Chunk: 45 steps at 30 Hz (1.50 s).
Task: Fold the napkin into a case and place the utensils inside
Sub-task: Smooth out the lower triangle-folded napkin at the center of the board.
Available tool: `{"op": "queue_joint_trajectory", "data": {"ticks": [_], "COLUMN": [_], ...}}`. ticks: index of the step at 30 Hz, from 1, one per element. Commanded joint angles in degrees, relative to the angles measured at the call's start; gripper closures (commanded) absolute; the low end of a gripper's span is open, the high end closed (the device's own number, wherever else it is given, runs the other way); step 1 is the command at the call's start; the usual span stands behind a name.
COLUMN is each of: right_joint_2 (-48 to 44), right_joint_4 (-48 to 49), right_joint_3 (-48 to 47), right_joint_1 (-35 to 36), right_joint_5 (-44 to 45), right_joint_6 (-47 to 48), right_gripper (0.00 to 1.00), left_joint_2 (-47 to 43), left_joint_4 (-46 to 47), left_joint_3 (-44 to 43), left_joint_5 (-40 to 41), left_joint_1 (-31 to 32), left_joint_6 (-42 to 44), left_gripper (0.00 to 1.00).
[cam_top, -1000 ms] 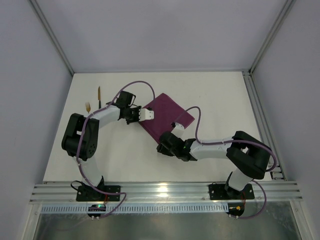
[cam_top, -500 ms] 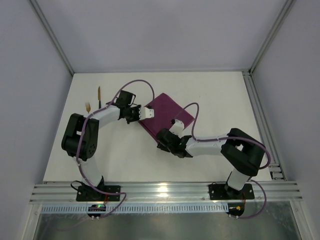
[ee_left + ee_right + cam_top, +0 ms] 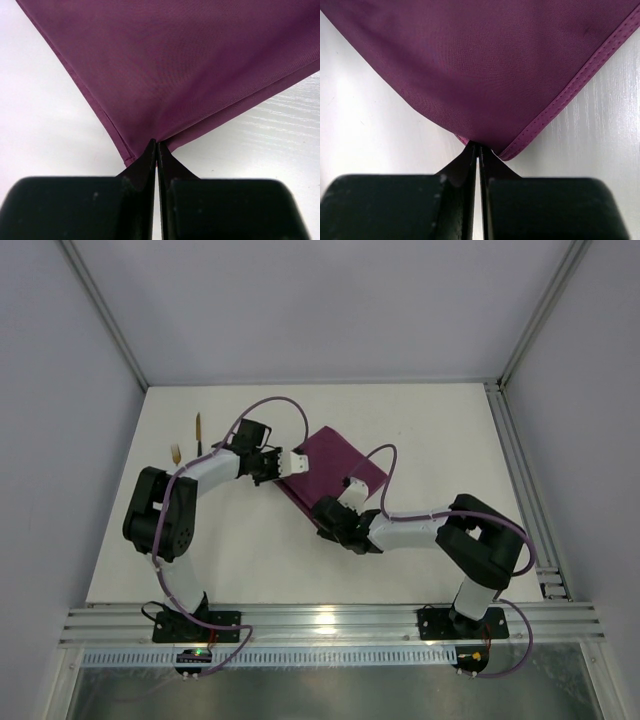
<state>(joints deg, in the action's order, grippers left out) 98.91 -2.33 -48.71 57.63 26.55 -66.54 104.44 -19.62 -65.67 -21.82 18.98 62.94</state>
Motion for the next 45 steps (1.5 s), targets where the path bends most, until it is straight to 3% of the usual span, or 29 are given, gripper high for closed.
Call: {"op": "queue_joint_trajectory", "data": {"ticks": [1, 10, 13, 19, 23, 37, 42, 45], "right_joint_2": [0.32, -3.81, -4.08, -3.47, -3.55, -16.46, -18.06, -15.34], "right_joint_4": [-2.95, -2.6, -1.72, -1.54, -1.89, -17.08, -15.96, -9.31], "right_joint_3": [1.42, 6.08, 6.08, 5.29, 5.55, 2.4, -1.73, -3.32], "right_joint_1": [-0.23, -0.23, -0.23, -0.23, -0.23, -0.23, -0.32, -1.37], "right_joint_5": [2.81, 2.2, 1.32, 0.44, -0.53, -2.46, -3.86, -6.92], "right_joint_6": [0.01, 1.59, 2.91, 4.49, 5.11, 16.44, 23.56, 25.76], "right_gripper": [0.96, 0.96, 0.96, 0.96, 0.96, 0.63, 0.64, 0.74], "left_joint_2": [-0.21, 0.67, 0.76, -0.64, -0.29, -7.32, -9.43, -9.52], "left_joint_4": [1.85, 4.41, 2.84, -1.83, -3.14, -10.35, -14.05, -9.33], "left_joint_3": [-2.09, -2.01, -2.27, 0.45, 0.98, 0.89, 0.54, -0.42], "left_joint_5": [0.81, 4.6, 1.54, -1.21, -0.5, -2.7, -5.07, -6.21], "left_joint_1": [-1.05, -1.49, -1.41, -1.4, -1.4, -1.58, -2.72, -4.21], "left_joint_6": [-0.36, 2.1, 2.28, 5.09, 5.79, 5.0, 3.52, -5.93], "left_gripper": [1.0, 1.0, 1.0, 0.88, 0.75, 0.68, 0.65, 0.67]}}
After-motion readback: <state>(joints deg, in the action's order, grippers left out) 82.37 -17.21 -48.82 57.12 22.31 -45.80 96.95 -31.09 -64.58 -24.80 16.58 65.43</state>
